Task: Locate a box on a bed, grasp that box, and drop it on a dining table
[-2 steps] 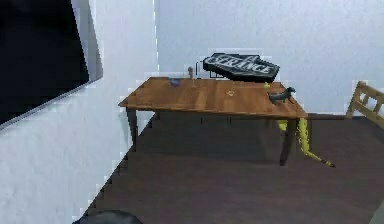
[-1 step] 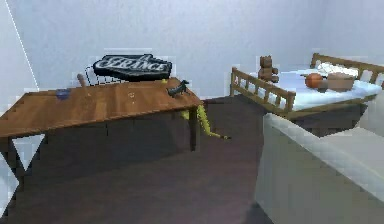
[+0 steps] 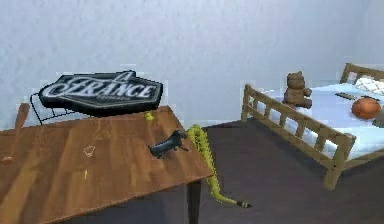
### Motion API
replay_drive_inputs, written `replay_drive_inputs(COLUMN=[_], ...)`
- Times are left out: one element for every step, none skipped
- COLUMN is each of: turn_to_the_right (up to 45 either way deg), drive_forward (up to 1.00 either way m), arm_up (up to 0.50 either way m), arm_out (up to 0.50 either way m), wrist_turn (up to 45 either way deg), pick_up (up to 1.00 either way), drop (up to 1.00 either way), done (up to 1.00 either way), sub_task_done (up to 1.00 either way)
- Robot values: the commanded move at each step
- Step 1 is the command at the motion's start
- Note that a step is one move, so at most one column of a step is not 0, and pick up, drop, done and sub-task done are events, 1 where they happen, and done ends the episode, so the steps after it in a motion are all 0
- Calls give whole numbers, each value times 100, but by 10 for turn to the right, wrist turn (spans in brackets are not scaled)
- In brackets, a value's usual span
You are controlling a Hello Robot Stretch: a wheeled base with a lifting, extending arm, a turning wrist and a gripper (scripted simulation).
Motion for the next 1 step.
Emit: replay_drive_inputs(turn_to_the_right=[30], drive_forward=[0], arm_up=[0], arm_out=[0], wrist_turn=[0], pick_up=[0], drop=[0], done=[0], sub_task_done=[0])
